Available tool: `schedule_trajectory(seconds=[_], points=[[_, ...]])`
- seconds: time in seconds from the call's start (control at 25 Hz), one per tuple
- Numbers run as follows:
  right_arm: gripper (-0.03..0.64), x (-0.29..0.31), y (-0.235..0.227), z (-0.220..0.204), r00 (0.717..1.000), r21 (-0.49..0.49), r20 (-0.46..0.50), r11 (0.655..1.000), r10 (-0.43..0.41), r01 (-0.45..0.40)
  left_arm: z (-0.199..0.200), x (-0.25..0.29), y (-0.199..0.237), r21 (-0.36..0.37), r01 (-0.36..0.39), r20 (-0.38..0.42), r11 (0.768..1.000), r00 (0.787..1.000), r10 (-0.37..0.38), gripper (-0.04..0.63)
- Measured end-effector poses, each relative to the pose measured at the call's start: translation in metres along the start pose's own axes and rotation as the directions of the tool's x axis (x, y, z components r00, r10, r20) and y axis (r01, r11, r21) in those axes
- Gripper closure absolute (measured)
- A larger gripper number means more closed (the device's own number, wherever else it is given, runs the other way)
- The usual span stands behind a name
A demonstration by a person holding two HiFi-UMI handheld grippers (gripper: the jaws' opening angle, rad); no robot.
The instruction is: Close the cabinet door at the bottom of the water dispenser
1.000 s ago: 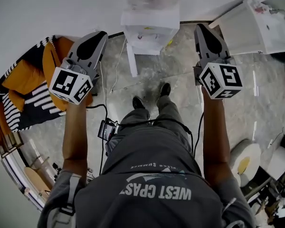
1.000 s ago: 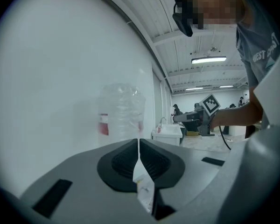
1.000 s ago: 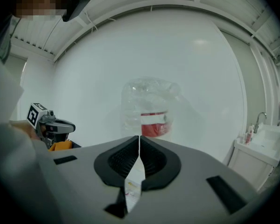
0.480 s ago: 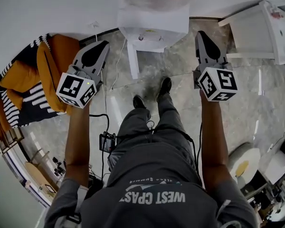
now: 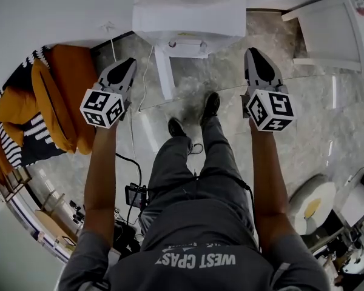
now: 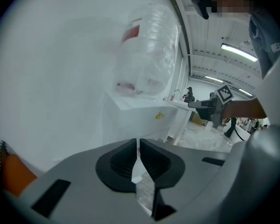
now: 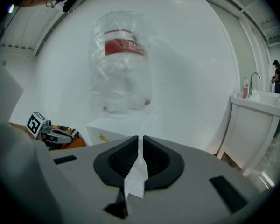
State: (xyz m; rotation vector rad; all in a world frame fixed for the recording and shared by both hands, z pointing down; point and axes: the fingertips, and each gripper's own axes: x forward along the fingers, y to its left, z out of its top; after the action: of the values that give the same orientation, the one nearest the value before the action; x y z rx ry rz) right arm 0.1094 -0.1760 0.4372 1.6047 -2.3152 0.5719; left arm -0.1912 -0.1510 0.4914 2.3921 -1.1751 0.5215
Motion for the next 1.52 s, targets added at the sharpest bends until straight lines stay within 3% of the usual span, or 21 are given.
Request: schedule_trajectory(seconds=[0.28, 0.4, 0.8, 1.16, 1.52], points=[[0.531, 0.024, -0.013, -0.052, 0.998, 0.018, -0.057, 1.0, -0.014, 0.015, -0.09, 0.046, 0.022, -0.098, 0.0, -0.111, 0.995, 0.994, -0.011, 0.566], [0.525, 0.032, -0.018, -0.071, 0.997, 0.023, -0.08, 0.999, -0.021, 0.023, -0.128, 0.065, 0.029, -0.132, -0.008, -0.167, 0.991, 0.986, -0.015, 0.53], [0.52, 0.051, -0.023, -0.123, 0.992, 0.026, -0.125, 0.999, -0.017, 0.02, -0.252, 0.119, 0.042, -0.218, -0.03, -0.348, 0.975, 0.936, -0.049, 0.433], [0.52, 0.054, -0.047, -0.165, 0.988, 0.033, -0.146, 0.998, -0.046, 0.051, -0.325, 0.158, 0.05, -0.264, -0.051, -0.425, 0.963, 0.903, -0.069, 0.424], [0.519, 0.054, -0.071, -0.19, 0.985, 0.045, -0.158, 0.996, -0.073, 0.081, -0.37, 0.181, 0.048, -0.329, -0.082, -0.465, 0.941, 0.881, -0.086, 0.426]])
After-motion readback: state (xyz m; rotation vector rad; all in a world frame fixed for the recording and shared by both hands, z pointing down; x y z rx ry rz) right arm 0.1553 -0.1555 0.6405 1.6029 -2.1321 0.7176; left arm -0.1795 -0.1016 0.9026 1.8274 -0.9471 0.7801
